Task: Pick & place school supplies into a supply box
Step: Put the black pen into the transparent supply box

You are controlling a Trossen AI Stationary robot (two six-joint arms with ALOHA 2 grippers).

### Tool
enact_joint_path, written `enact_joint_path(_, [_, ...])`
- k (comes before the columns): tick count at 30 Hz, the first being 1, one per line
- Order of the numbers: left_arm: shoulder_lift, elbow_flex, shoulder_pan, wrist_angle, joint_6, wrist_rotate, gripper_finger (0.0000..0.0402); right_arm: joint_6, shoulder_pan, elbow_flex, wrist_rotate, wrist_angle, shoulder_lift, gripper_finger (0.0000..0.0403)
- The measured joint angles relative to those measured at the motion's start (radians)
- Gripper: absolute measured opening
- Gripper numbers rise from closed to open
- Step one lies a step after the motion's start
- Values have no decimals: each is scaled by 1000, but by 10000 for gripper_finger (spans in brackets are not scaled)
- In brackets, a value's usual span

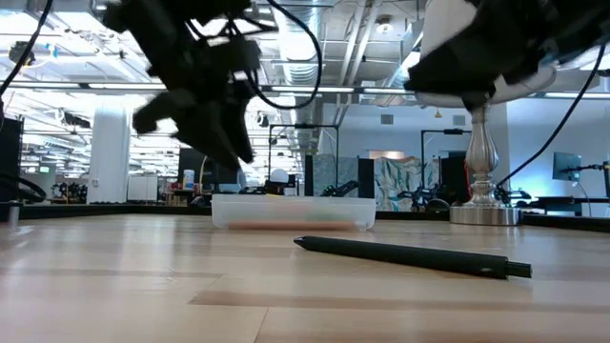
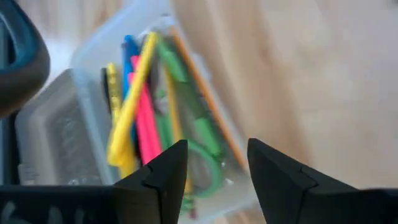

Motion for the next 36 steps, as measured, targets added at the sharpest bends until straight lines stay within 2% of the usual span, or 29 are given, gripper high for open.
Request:
enact_joint_path(4, [-48, -2, -48, -42, -14, 45, 157, -77, 14, 49, -8, 1, 7, 118])
enact_joint_path(9, [-195, -98, -97, 14, -16, 125, 151, -117, 5, 145, -51, 6, 141, 118])
enact_joint_path(13, [-384, -245, -112, 111, -46, 112, 151, -150, -9, 247, -62, -26, 278, 118])
enact_joint_path(16, [-550, -362, -124, 167, -86, 44, 151, -139, -9, 336, -46, -91, 328, 118])
enact_joint_path(18, [-672, -438, -138, 175, -112, -11, 151, -79, -19, 407, -48, -189, 357, 118])
enact_joint_path(21, [-832, -535, -161, 208, -129, -81, 151, 60, -32, 502, -55, -443, 361, 118])
enact_joint_path(25, [-1027, -624, -188, 204, -121, -136, 151, 262, -57, 600, -149, -693, 379, 118])
enact_joint_path(31, [-1239, -646, -213, 135, -107, -150, 151, 404, -65, 656, -279, -749, 407, 118])
enact_joint_path(36, [-1297, -646, -216, 116, -106, -108, 151, 464, -65, 672, -319, -753, 456, 118])
